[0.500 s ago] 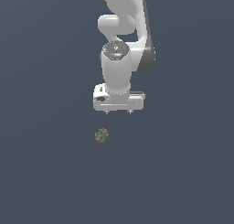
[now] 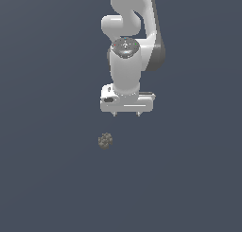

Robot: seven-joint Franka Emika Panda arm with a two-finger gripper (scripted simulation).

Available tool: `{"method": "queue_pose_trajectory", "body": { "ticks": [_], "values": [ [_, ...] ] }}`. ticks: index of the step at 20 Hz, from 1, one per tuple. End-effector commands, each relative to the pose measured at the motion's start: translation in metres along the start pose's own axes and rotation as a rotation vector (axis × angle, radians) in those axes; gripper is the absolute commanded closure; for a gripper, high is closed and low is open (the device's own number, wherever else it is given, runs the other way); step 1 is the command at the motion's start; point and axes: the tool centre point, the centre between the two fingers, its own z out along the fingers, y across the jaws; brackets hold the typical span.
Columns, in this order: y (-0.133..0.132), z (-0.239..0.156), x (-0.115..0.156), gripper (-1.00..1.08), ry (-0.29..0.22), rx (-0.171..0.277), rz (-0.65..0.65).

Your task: Pick up the object and move it to a goal position.

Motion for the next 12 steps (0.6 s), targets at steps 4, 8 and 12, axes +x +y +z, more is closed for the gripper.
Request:
{"method": "queue_pose_trajectory", "body": {
  "ticks": [4,8,12],
  "values": [
    [-0.001,-0.001,0.0,-0.92,-0.001,0.001,0.004],
    [0.003,0.002,0.003,-0.92,0.0,0.001,0.035],
    [0.012,0.009,0.01,-0.92,0.002,0.001,0.095]
  ]
}}
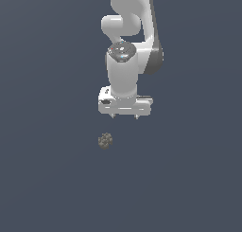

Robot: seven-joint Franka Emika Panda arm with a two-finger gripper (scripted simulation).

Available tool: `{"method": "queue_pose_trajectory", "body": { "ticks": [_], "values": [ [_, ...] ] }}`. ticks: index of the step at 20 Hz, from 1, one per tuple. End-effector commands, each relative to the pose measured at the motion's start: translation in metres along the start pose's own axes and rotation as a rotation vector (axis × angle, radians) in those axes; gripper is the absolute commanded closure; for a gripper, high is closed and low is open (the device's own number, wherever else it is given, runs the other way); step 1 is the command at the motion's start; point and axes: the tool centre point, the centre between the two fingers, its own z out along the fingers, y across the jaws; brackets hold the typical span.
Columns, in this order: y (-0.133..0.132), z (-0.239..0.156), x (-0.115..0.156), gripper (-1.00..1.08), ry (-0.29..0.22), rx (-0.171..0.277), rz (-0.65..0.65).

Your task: Pick up the object and move it to a goal position.

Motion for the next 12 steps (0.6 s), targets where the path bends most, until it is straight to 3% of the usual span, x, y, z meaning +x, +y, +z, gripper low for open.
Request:
{"method": "queue_pose_trajectory", "body": {
  "ticks": [1,12],
  "values": [
    [0.006,0.005,0.005,-0.92,0.001,-0.001,0.043],
    [0.053,0.04,0.039,-0.92,0.018,-0.017,0.357]
  ]
}}
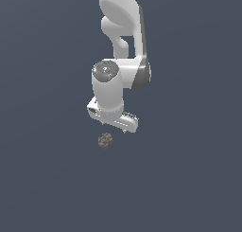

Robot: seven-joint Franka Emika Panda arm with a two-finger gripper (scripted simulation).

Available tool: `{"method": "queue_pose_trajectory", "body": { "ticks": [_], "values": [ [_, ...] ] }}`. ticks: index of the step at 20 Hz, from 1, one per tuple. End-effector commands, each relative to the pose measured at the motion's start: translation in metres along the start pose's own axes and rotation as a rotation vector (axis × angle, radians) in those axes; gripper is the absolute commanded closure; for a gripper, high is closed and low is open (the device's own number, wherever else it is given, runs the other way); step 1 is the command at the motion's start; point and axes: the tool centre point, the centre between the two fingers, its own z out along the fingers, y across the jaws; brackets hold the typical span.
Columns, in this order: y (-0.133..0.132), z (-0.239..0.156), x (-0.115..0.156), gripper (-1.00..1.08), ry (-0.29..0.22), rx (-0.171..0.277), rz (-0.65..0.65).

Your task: Pick up the object and move it to a goal position.

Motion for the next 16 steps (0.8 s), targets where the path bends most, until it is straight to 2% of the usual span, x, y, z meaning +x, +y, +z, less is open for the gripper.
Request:
{"method": "queue_pose_trajectory", "body": {
  "ticks": [1,8,16],
  "values": [
    [0.009,0.009,0.011,-0.92,0.006,-0.005,0.076],
    [0.027,0.027,0.03,-0.92,0.019,-0.018,0.219],
    [0.035,0.034,0.037,-0.92,0.025,-0.023,0.275]
  ]
}}
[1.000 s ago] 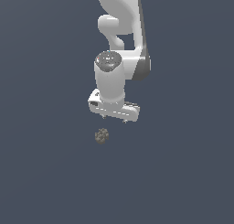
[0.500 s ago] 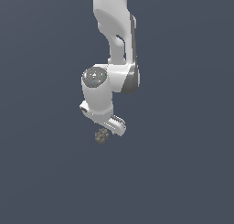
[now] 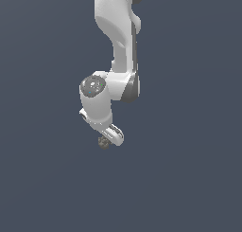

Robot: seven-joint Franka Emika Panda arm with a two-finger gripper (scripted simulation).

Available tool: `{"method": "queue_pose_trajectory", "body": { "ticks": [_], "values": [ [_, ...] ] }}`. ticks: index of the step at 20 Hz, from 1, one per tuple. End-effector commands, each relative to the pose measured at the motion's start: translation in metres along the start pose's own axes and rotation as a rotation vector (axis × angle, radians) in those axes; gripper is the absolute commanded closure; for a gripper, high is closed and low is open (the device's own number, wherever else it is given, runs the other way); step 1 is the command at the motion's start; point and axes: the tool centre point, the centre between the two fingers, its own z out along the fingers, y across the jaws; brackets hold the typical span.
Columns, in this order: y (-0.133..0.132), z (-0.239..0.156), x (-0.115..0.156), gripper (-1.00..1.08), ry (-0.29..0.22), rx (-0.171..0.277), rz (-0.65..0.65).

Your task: Pick up the object and move it to a goal position.

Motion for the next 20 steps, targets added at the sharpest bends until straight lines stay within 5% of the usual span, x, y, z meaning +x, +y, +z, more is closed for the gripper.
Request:
{"method": "queue_pose_trajectory", "body": {
  "ticks": [1,19,20],
  "values": [
    [0.0,0.0,0.0,-0.92,0.0,0.0,0.0],
    [0.0,0.05,0.001,-0.92,0.001,0.0,0.005],
    [0.0,0.05,0.001,1.08,0.001,0.0,0.005]
  ]
}}
